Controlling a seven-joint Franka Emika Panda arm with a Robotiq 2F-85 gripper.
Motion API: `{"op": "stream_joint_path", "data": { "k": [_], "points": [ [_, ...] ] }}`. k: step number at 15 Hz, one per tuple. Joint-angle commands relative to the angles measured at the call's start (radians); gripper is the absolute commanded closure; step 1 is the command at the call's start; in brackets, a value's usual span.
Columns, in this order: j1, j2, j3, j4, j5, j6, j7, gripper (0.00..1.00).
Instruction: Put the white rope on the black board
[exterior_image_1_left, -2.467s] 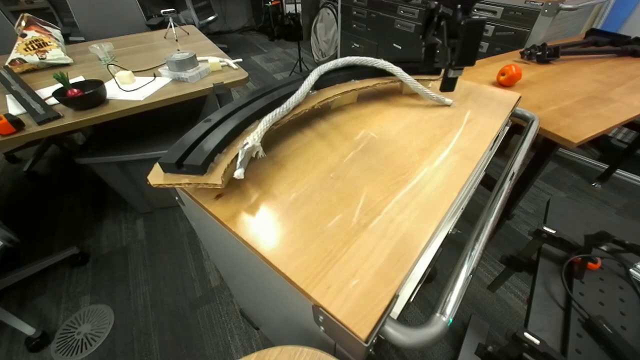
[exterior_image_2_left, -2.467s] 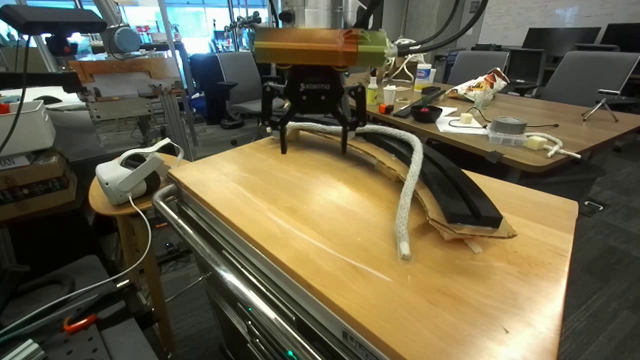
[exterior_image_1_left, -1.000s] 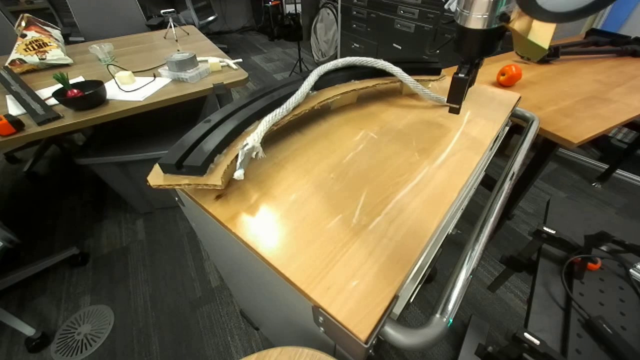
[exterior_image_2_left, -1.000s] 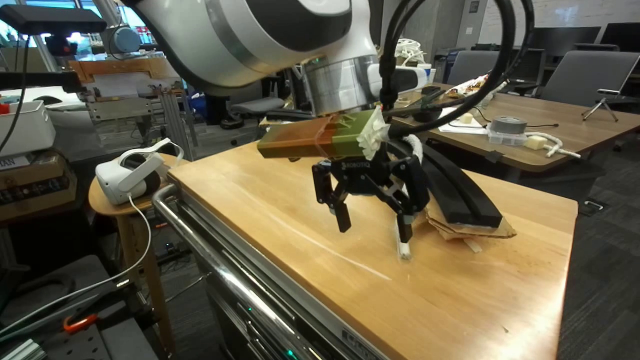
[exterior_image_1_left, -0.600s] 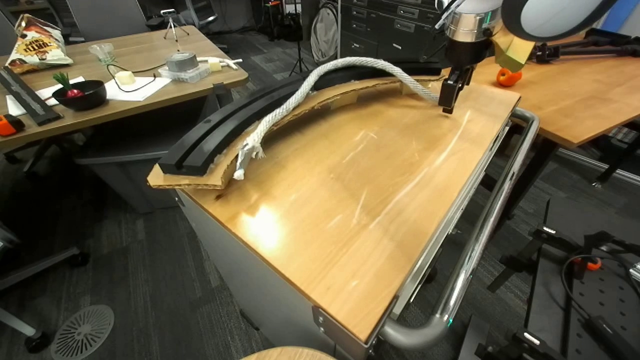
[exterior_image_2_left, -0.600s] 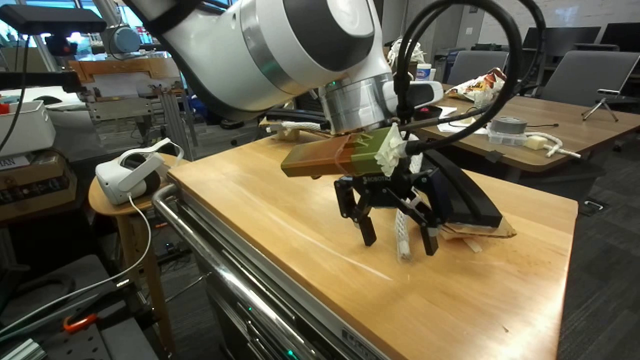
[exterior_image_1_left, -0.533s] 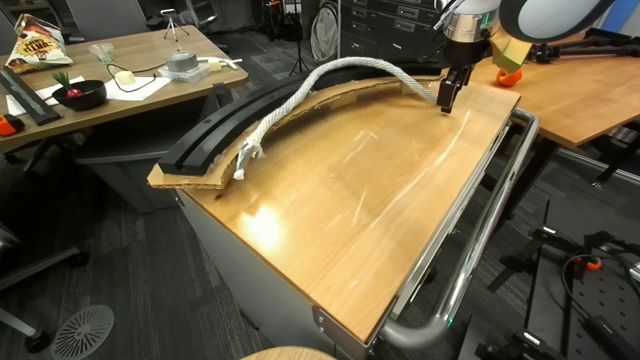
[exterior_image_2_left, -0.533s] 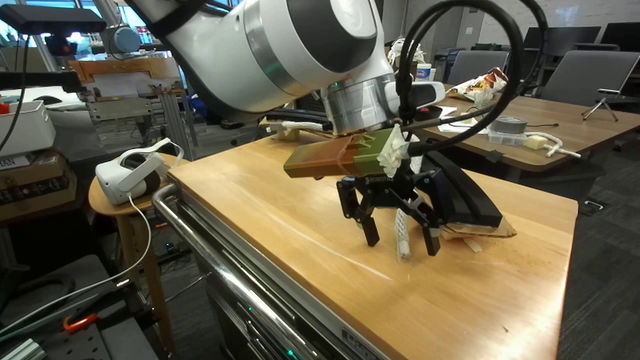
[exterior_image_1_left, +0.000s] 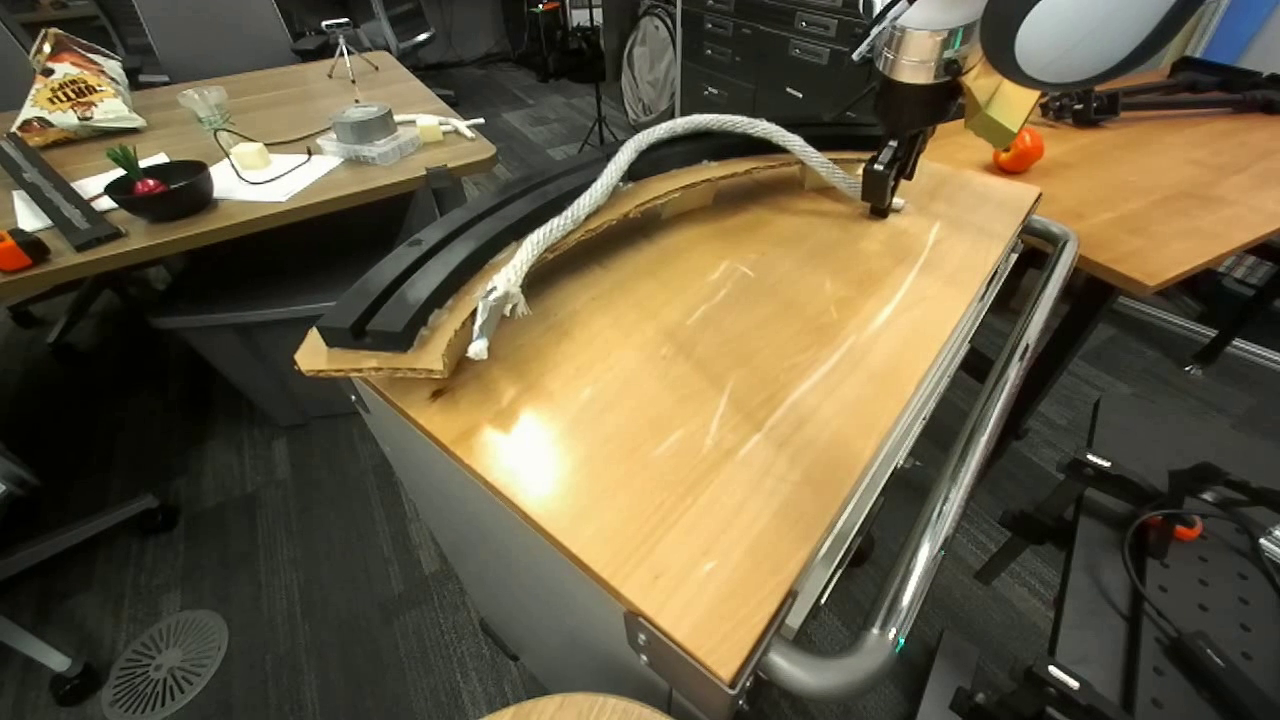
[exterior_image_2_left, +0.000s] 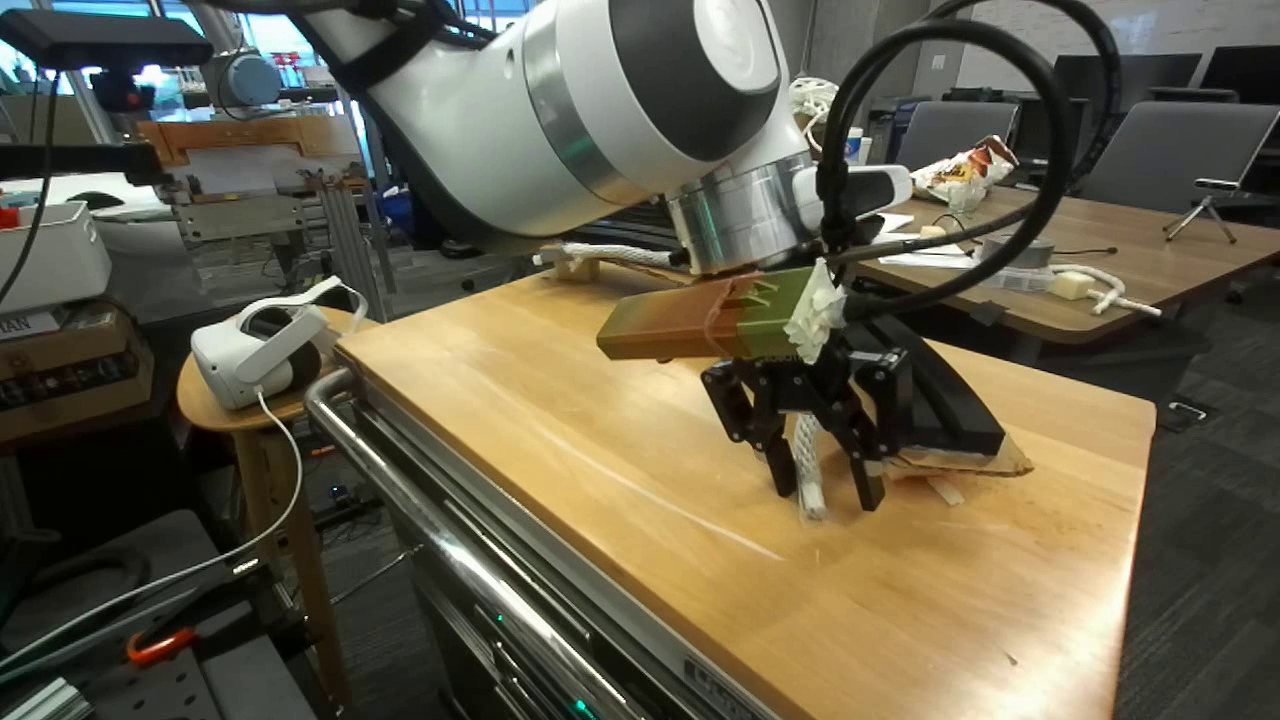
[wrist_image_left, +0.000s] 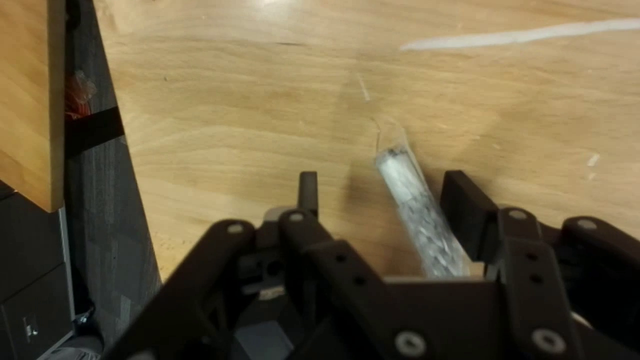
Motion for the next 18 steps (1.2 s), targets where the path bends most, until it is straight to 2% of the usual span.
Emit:
{"op": "stream_joint_path", "data": {
  "k": [1,2,3,4,5,8,11,13,14,17,18],
  "points": [
    [0.002,0.035,-0.017,0.022,0.011,0.055,-0.012,0.33],
    [0.001,0.035,-0.018,0.020,0.015,0.058,-0.016,0.30],
    [-0.002,0.036,-0.016,0.016,0.027,0.070,-0.029,0.32],
    [-0.006,0.037,-0.015,0.010,0.042,0.085,-0.046,0.56],
    [-0.009,0.040,-0.012,0.004,0.061,0.103,-0.065,0.56],
    [-0.011,0.062,-0.003,-0.008,0.143,0.163,-0.139,0.81],
    [-0.012,0.058,-0.006,-0.011,0.194,0.176,-0.210,0.99],
    [-0.014,0.043,-0.011,-0.013,0.204,0.154,-0.253,1.00],
    [-0.011,0.030,-0.012,-0.015,0.202,0.128,-0.276,0.97],
    [0.014,-0.041,-0.033,-0.038,0.100,0.078,-0.269,0.97],
    [0.028,-0.070,-0.044,-0.042,0.035,0.064,-0.232,0.97]
  ]
}}
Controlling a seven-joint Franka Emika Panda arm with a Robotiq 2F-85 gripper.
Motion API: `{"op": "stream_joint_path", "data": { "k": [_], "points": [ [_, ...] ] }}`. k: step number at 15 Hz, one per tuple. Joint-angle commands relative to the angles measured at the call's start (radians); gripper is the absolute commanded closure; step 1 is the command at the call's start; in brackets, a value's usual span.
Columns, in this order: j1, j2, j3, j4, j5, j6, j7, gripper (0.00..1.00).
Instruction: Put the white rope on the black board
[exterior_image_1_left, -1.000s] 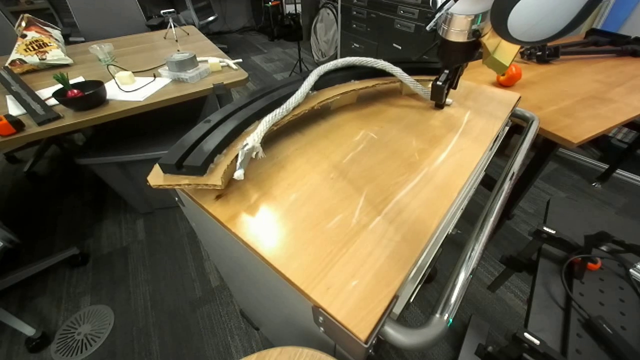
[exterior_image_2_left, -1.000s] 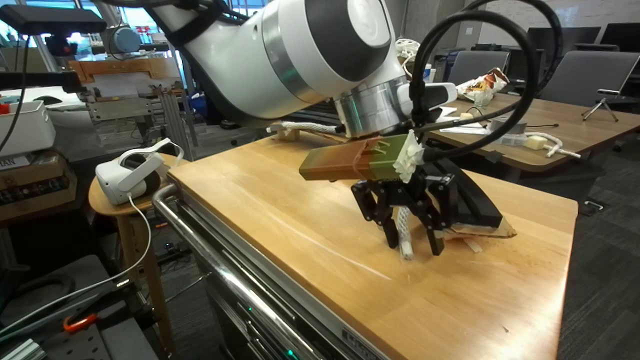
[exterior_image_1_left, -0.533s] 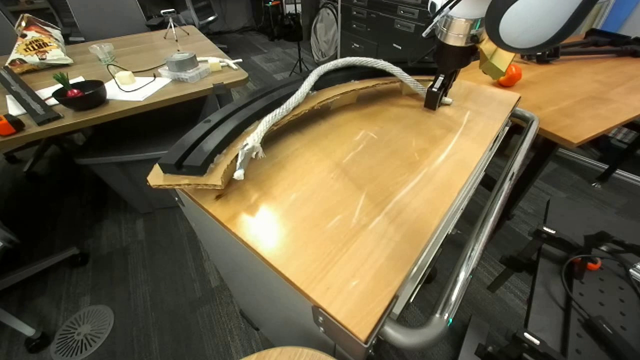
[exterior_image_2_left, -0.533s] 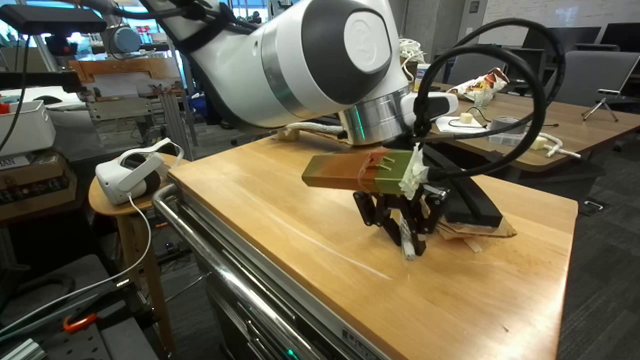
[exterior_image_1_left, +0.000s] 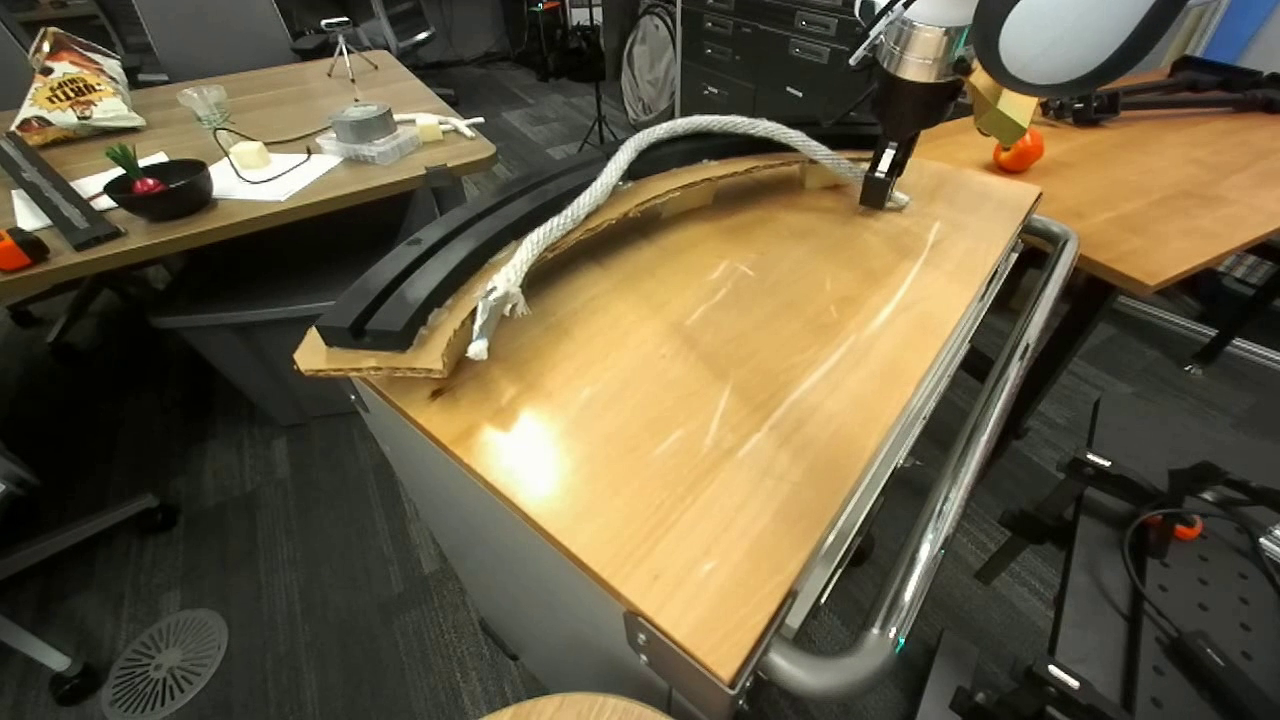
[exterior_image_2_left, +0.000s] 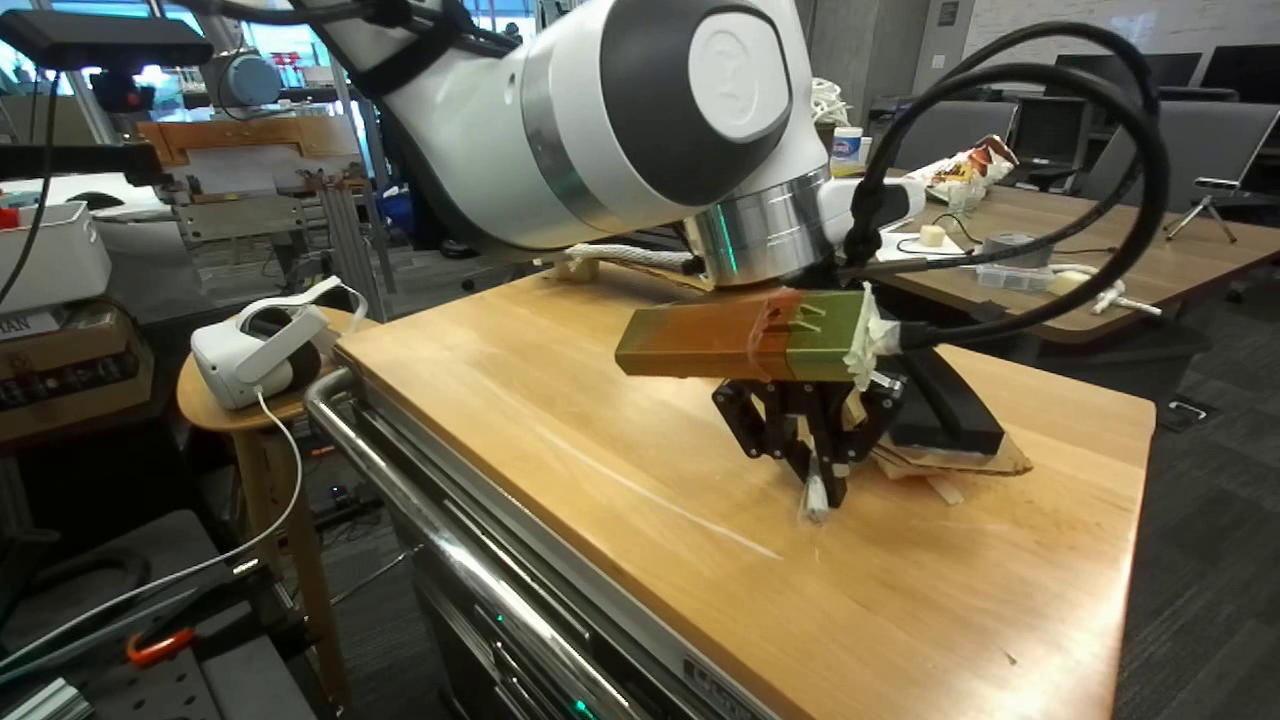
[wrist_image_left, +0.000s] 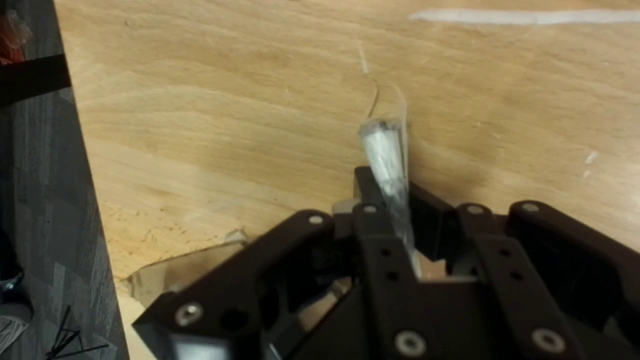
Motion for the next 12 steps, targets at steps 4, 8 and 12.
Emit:
{"op": "stream_joint_path", "data": {
  "k": [4,8,12],
  "points": [
    [0.064,-0.194,-0.010,-0.002,-0.357,-0.186,0.147,0.97],
    [0.066,-0.189,0.041,0.073,-0.273,-0.227,-0.037,0.97],
    [0.085,-0.063,0.082,0.193,-0.125,-0.257,-0.229,0.97]
  ]
}}
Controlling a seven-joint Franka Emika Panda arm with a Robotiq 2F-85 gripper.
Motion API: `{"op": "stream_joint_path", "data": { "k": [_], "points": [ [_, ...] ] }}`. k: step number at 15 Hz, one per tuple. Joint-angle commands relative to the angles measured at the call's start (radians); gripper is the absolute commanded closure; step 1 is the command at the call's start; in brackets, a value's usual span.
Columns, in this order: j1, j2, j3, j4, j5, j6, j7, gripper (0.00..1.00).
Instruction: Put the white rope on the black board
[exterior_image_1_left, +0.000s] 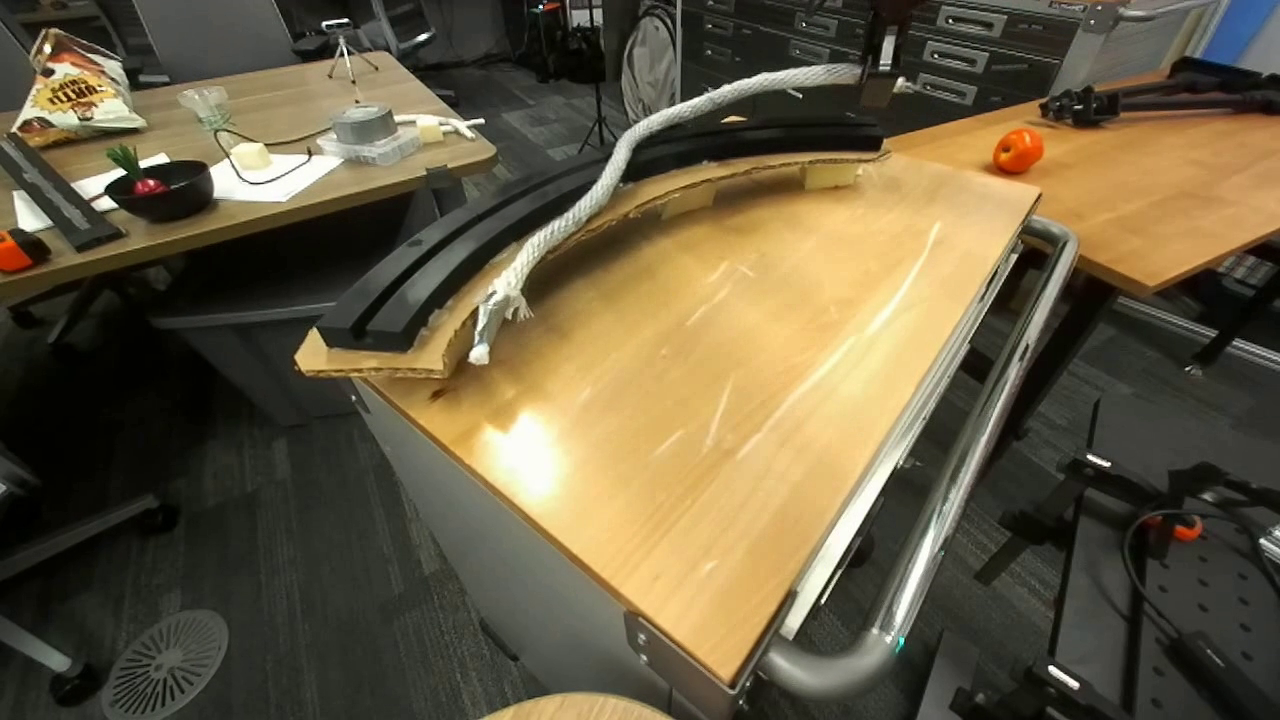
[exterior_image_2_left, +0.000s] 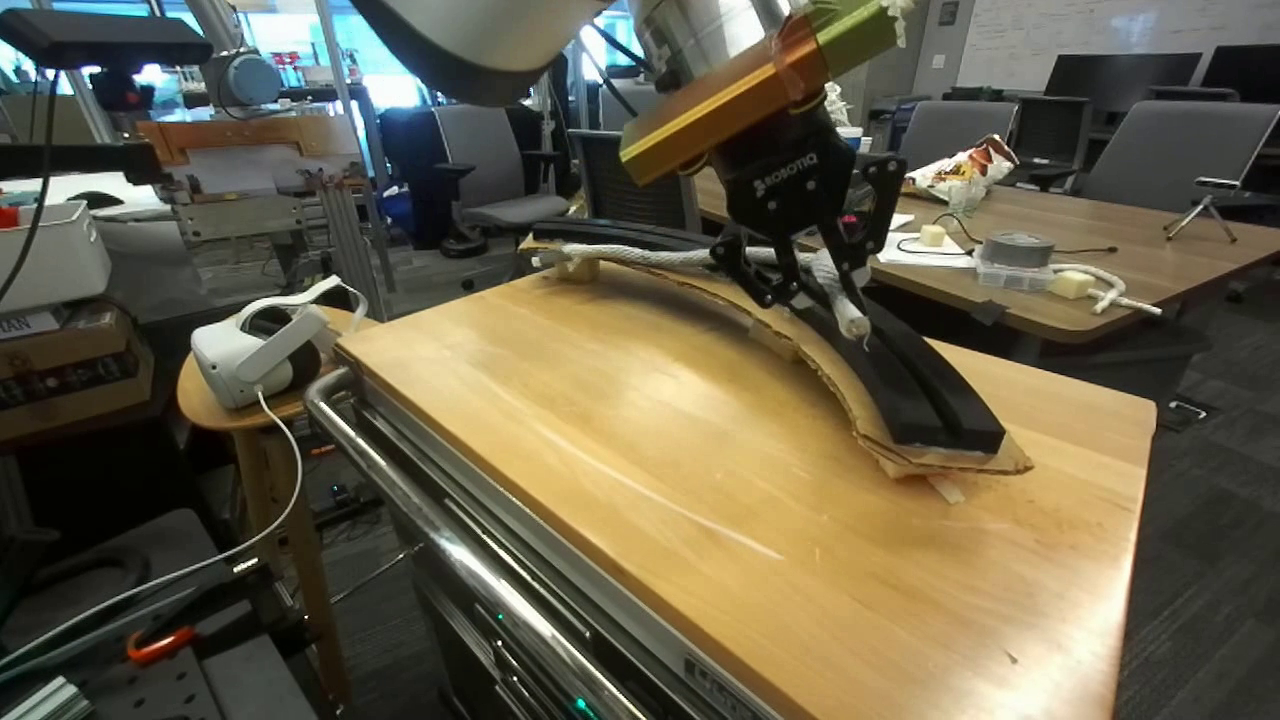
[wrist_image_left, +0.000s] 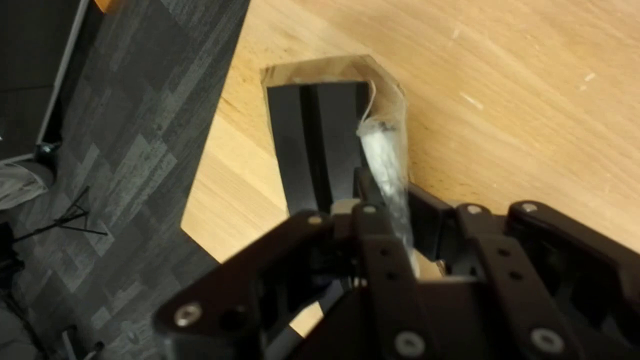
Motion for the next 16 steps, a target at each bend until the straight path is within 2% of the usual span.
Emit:
{"op": "stream_joint_path", "data": {
  "k": [1,5,9,16],
  "points": [
    [0.014,0.135,0.028,0.139,0.109,-0.060,-0.152,0.97],
    [0.009,0.232,0.028,0.232,0.114,-0.153,-0.187,0.97],
    [0.001,0.255,0.003,0.259,0.076,-0.228,-0.165,0.97],
    [-0.013,0.232,-0.023,0.245,0.048,-0.237,-0.138,0.97]
  ]
}}
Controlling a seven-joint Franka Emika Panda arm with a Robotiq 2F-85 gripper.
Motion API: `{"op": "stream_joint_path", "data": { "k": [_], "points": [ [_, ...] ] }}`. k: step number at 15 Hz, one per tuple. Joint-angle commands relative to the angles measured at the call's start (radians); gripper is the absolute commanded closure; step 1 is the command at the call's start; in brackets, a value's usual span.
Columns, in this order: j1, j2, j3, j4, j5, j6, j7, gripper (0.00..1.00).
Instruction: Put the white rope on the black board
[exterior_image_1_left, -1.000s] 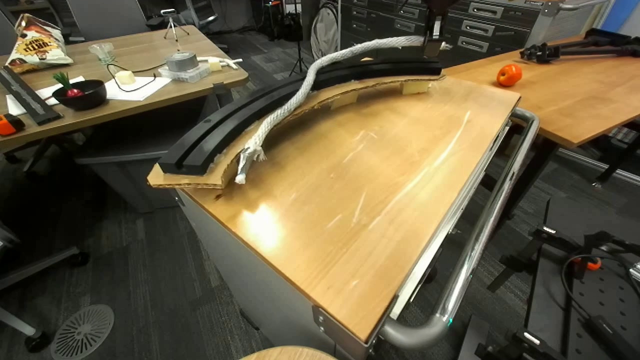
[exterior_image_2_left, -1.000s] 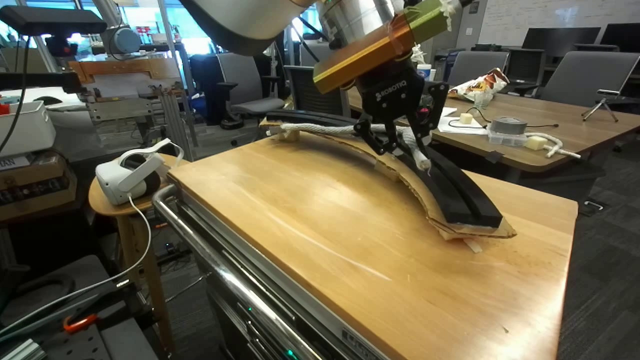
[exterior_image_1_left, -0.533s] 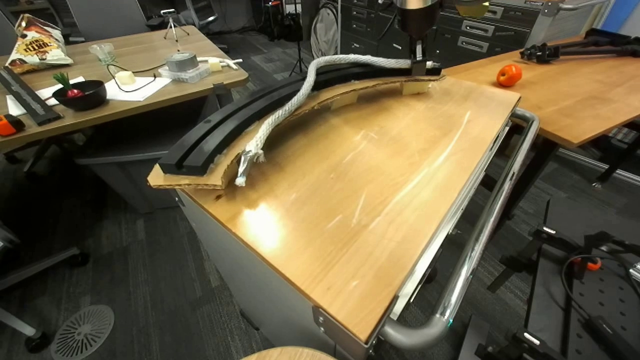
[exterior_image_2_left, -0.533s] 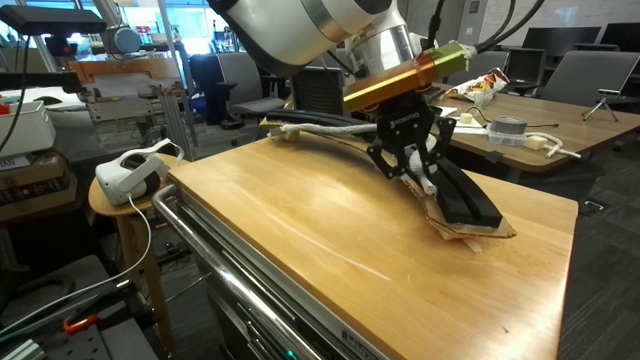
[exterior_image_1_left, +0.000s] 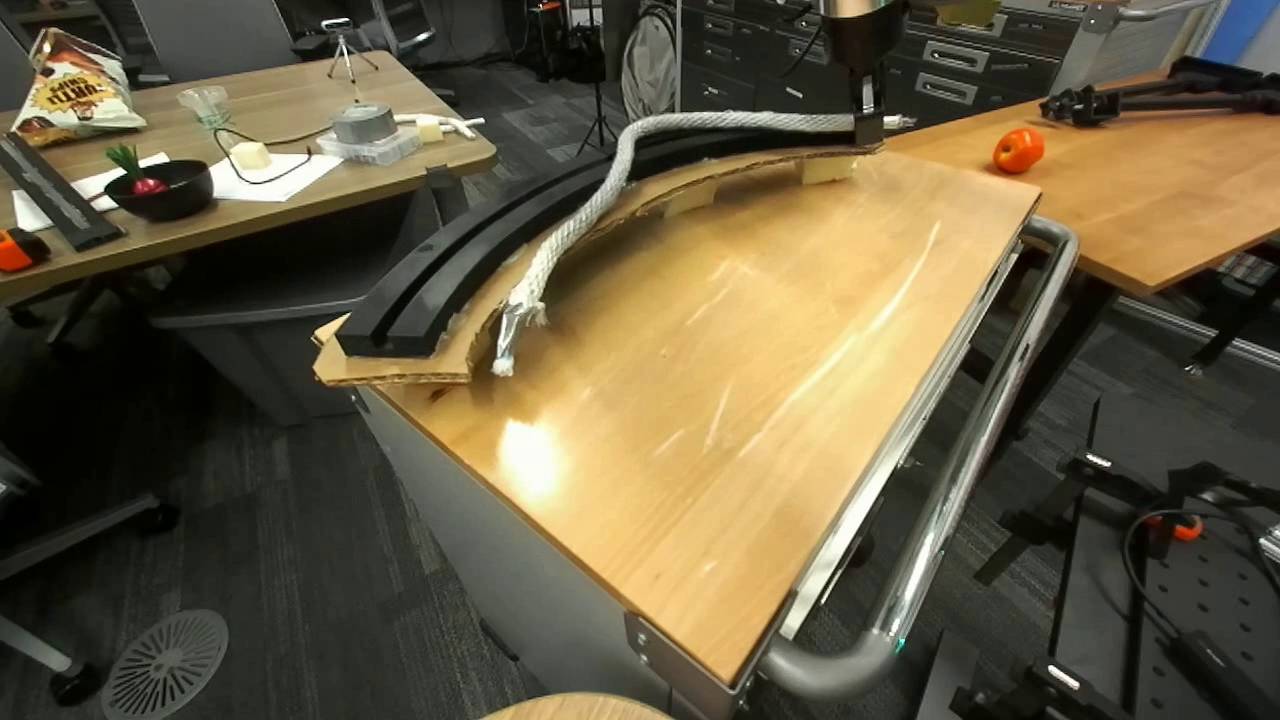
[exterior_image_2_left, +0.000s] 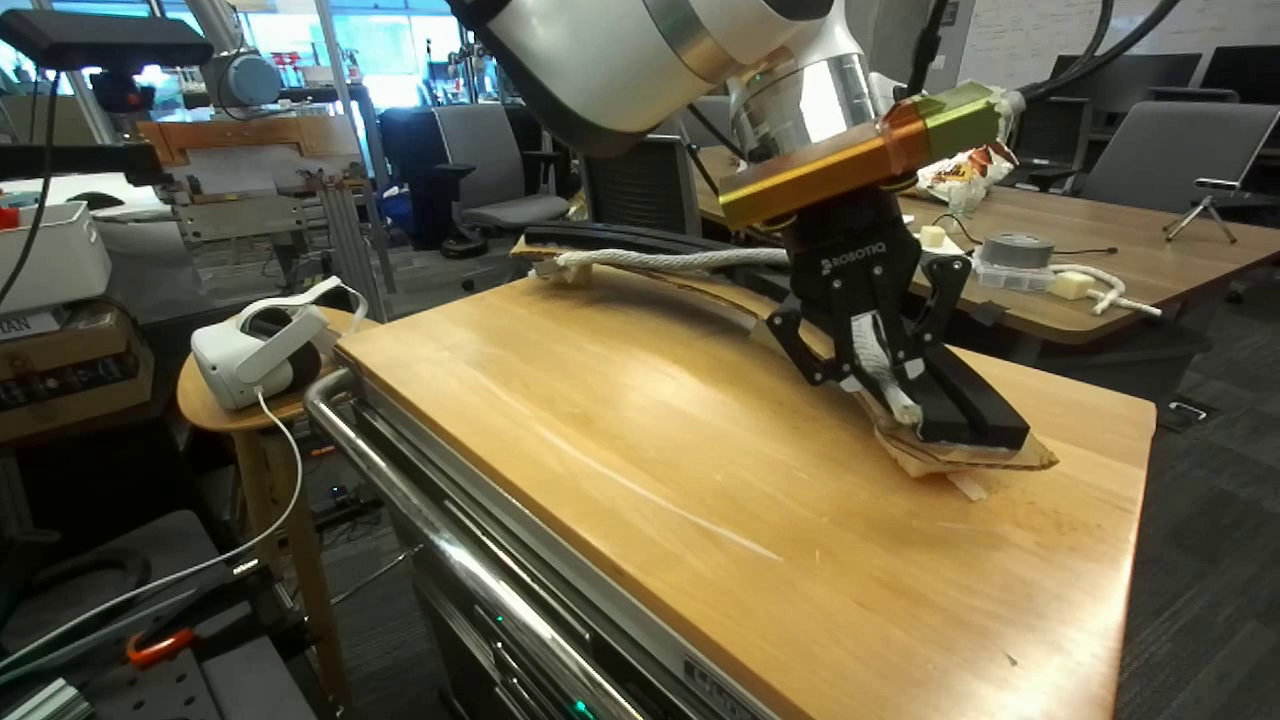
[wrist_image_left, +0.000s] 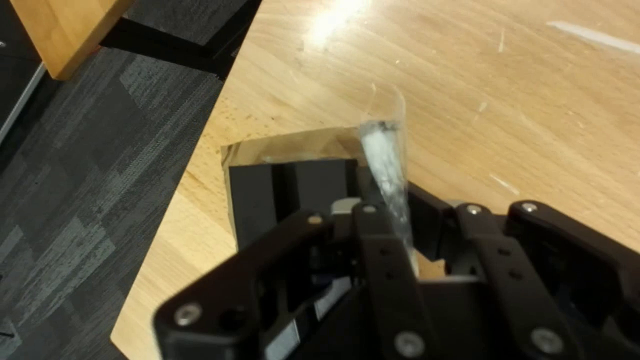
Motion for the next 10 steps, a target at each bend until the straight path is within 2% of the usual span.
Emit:
{"op": "stream_joint_path", "data": {
  "k": [1,6,10],
  "points": [
    [-0.004,-0.020,-0.012,0.016,-0.056,-0.002,0.023,0.97],
    [-0.008,-0.050,-0.012,0.030,-0.101,0.028,0.056,0.97],
    [-0.017,-0.067,0.005,0.037,-0.057,0.039,-0.025,0.97]
  ]
}}
